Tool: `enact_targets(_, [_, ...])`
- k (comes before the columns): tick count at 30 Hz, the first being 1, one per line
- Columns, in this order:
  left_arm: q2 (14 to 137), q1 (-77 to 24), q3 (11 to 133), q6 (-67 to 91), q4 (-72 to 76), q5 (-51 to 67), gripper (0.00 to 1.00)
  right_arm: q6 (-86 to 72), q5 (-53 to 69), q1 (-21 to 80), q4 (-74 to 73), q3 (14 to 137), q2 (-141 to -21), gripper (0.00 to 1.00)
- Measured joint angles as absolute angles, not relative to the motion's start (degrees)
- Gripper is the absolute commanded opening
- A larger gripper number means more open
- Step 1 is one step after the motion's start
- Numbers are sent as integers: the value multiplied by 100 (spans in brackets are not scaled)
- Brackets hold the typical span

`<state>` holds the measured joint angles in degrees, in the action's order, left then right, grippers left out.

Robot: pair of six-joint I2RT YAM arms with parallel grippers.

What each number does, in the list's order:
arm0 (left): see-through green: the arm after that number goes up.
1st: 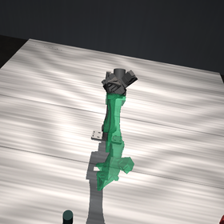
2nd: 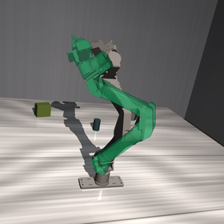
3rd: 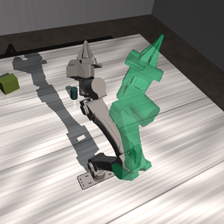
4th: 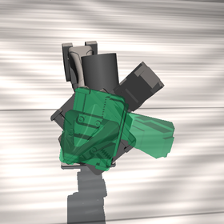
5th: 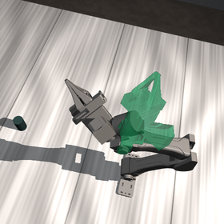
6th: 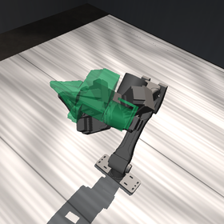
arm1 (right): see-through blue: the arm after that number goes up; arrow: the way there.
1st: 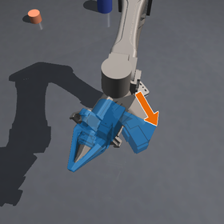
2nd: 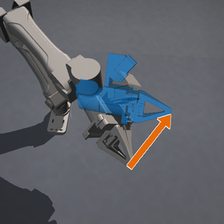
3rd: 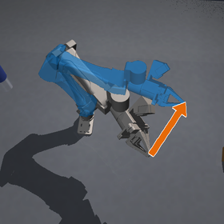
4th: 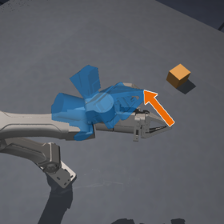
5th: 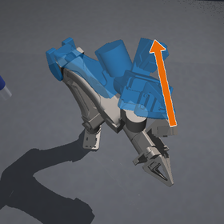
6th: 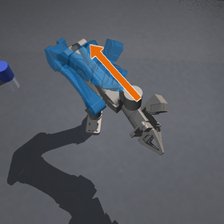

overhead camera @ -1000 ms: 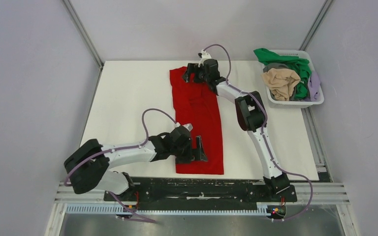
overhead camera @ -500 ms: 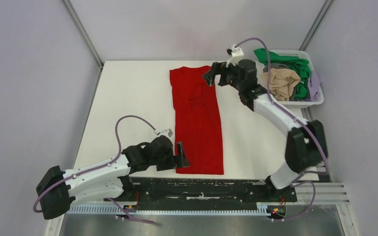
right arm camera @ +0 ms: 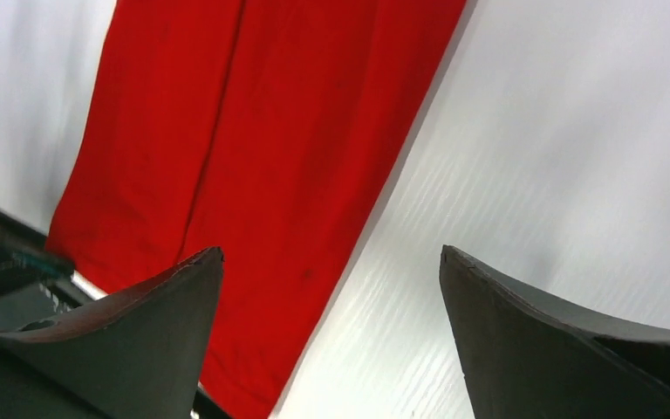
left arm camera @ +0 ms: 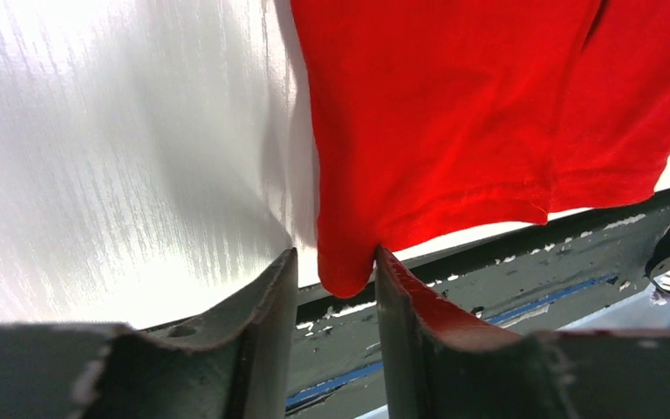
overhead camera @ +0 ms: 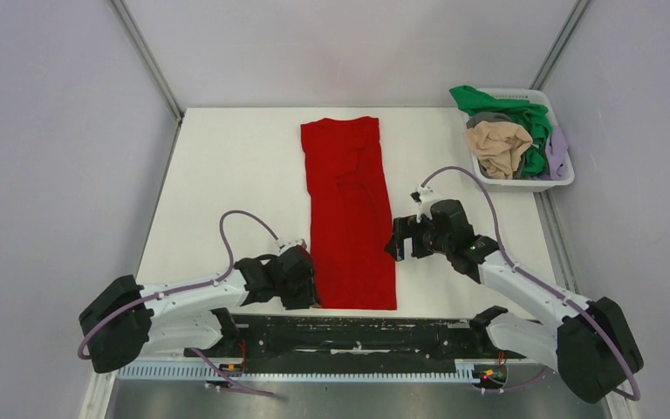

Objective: Fold and stack the t-shirts
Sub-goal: Grab the bottom of the folded rectangular tshirt with both arms

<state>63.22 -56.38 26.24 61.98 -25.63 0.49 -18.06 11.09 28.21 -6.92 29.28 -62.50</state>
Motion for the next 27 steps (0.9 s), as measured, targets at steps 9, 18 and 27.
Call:
enact_targets(9, [6643, -5638, 2681, 6241, -2211, 12, 27, -1518, 1468, 3607, -1850, 2541, -5780, 86])
enact_targets(18, [7131, -5638, 2877, 6239, -1892, 139, 2, -1699, 1664, 4386, -1828, 1959, -5354, 66])
enact_targets(27, [7076, -5638, 2838, 6241, -1874, 187, 2, -2040, 1310, 5015, -1382, 1704, -5299, 41])
